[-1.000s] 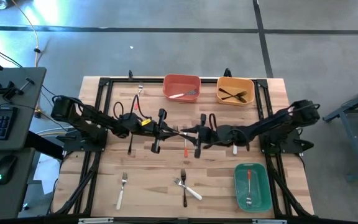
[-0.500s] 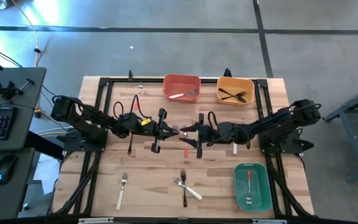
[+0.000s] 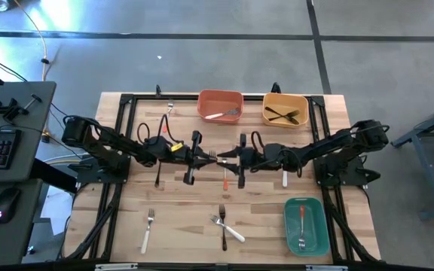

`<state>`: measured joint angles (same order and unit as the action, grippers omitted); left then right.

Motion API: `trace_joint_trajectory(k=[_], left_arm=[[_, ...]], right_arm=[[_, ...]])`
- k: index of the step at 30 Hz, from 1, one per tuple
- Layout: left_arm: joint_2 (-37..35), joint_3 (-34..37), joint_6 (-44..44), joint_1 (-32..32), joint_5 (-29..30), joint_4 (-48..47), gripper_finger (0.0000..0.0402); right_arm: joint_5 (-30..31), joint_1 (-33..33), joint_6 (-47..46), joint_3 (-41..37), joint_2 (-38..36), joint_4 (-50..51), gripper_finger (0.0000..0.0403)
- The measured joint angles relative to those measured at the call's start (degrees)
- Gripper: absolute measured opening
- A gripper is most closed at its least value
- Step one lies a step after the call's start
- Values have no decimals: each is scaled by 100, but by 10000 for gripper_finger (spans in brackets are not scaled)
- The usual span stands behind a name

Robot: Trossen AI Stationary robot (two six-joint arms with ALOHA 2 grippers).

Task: Sort silverware by color (type)
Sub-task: Put the orange fork into the green bin

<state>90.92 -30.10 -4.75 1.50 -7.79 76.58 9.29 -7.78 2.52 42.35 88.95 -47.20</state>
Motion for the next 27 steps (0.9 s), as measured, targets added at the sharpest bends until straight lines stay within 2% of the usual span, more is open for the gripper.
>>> trace_joint_trajectory(k=[7, 16, 19, 24, 27], left_arm=[[-1, 1, 2, -79, 15, -5, 0], [-1, 4, 9, -75, -2, -42, 0], [-1, 4, 4, -75, 9, -42, 0], [-1, 4, 0, -79, 37, -97, 0], [-1, 4, 19, -75, 32, -97, 3]], right_arm=[[-98, 72, -103, 8, 140, -20, 77], [194, 67, 103, 674, 500, 614, 100], [307, 67, 128, 686, 482, 678, 80], [312, 56, 148, 686, 481, 820, 10], [321, 19, 169, 686, 479, 906, 10]])
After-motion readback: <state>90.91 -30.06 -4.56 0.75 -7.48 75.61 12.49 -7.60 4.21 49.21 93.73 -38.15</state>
